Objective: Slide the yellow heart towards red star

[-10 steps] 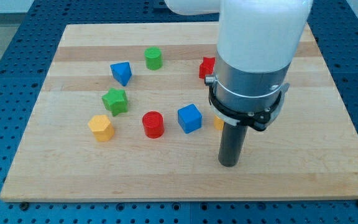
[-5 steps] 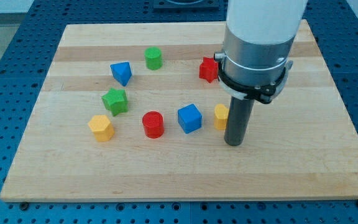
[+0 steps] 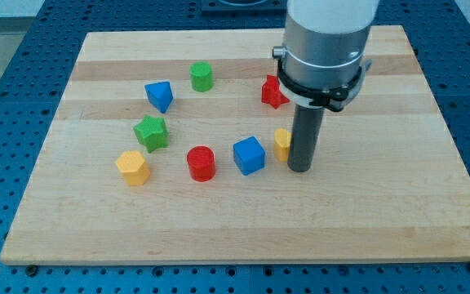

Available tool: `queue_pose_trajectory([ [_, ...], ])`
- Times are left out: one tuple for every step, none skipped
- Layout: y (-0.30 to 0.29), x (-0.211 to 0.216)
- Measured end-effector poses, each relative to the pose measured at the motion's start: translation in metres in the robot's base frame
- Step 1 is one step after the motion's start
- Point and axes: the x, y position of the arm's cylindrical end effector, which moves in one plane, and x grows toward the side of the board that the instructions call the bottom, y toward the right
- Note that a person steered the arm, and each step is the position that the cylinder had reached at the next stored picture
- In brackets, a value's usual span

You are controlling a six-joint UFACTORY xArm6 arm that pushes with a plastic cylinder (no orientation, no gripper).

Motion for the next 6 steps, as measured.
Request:
queue_pose_trajectory([
  [-0.015,0.003],
  [-0.015,0.002],
  [-0.015,-0.006],
  [-0.015,-0.018],
  [-0.015,-0.031],
  [-0.015,-0.038],
])
